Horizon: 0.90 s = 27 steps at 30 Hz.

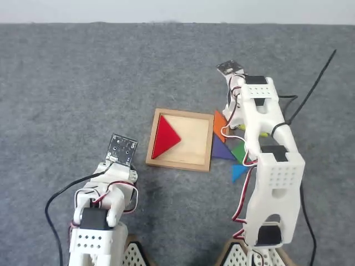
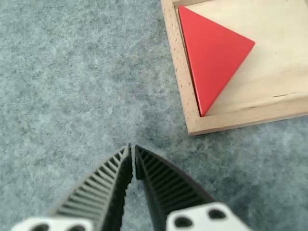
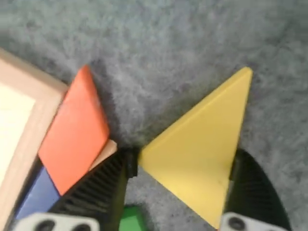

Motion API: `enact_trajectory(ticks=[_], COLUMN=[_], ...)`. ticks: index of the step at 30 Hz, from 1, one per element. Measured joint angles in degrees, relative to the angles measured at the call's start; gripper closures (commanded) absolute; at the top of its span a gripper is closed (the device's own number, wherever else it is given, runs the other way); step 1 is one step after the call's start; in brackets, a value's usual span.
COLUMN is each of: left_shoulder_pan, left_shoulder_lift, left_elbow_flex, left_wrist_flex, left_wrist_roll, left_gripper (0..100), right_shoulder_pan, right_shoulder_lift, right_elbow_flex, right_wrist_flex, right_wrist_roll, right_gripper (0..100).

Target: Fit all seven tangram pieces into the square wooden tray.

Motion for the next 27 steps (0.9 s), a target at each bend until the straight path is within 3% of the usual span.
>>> enact_trajectory(ticks=[15, 27], left_shoulder_pan=[0.0, 0.0], left_shoulder_lift=[0.0, 0.0], left_elbow_flex=[0.0, 0.0], left_wrist_flex=[0.0, 0.0], left_wrist_roll=[0.0, 0.0], left_gripper=[99, 99], right_shoulder_pan=[1.6, 1.8], right_shoulder_lift=[0.1, -12.2], right_elbow_flex=[-0.9, -0.6], right_wrist_flex=[0.7, 9.1], right_wrist_roll=[-3.7, -3.6], right_gripper=[84.3, 84.4])
